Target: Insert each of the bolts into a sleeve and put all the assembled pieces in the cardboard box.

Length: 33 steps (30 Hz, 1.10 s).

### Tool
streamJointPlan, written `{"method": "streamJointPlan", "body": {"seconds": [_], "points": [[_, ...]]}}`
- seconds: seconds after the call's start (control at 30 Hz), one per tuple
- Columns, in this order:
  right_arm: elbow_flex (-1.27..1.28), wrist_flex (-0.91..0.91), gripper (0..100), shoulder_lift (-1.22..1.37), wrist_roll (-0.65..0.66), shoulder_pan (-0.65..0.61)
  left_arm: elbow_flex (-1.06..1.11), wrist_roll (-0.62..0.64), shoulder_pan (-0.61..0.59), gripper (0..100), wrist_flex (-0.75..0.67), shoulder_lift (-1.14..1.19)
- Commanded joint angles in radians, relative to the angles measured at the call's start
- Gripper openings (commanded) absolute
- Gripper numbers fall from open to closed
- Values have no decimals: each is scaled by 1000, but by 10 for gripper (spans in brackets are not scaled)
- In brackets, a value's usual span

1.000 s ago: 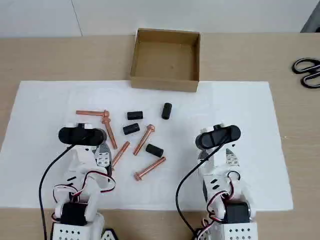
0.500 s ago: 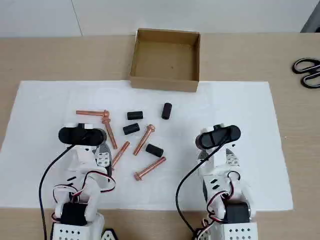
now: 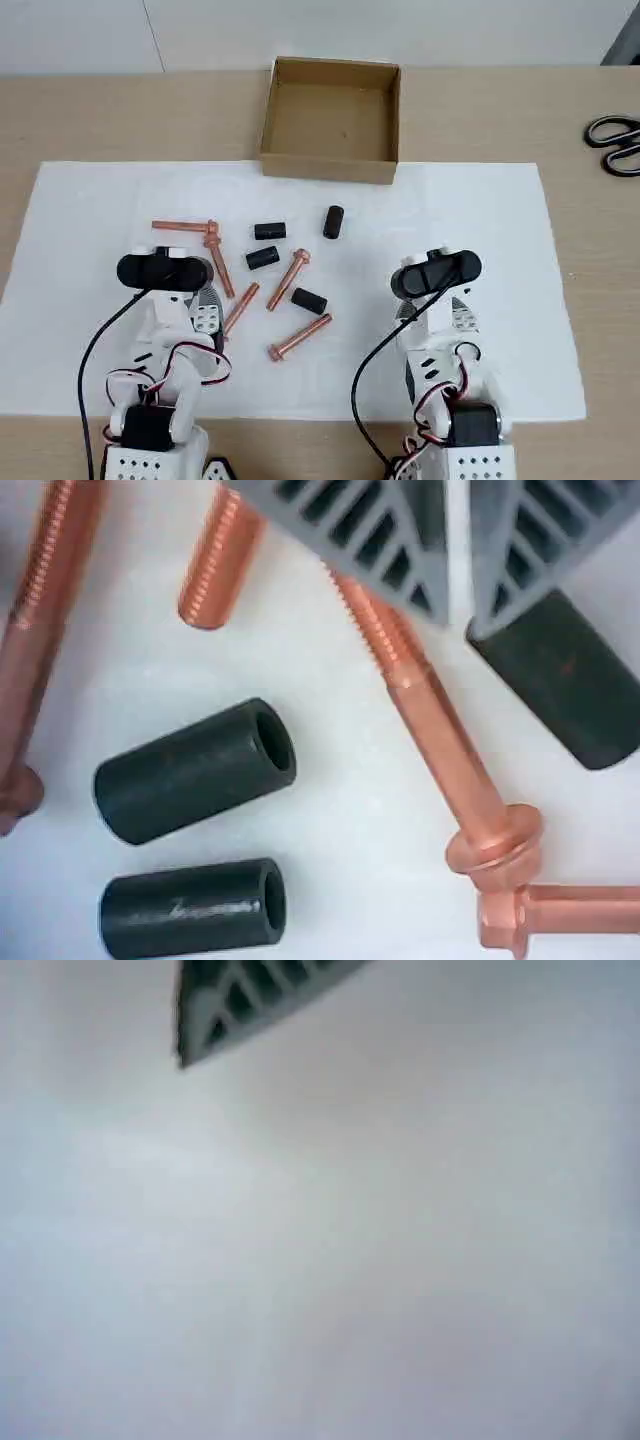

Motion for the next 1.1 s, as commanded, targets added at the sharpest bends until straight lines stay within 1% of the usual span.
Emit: {"method": "streamJointPlan", "body": {"seconds": [0.0,0.53,0.73,0.83,0.97,1.07], "points": [[2,-4,144,-10,-3,7,-18,-2,-3,7,2,-9],[2,-4,144,-10,-5,7,-18,-2,-3,7,2,-9],[-5,4,144,-10,-2,25,-18,-2,-3,7,2,-9],[-51,7,144,-10,-3,12,-18,-2,-3,7,2,-9],[-176,68,144,-8,-3,-38,-18,-2,-3,7,2,-9],[-218,90,144,-1,28,-58,-18,-2,-3,7,2,-9]]}}
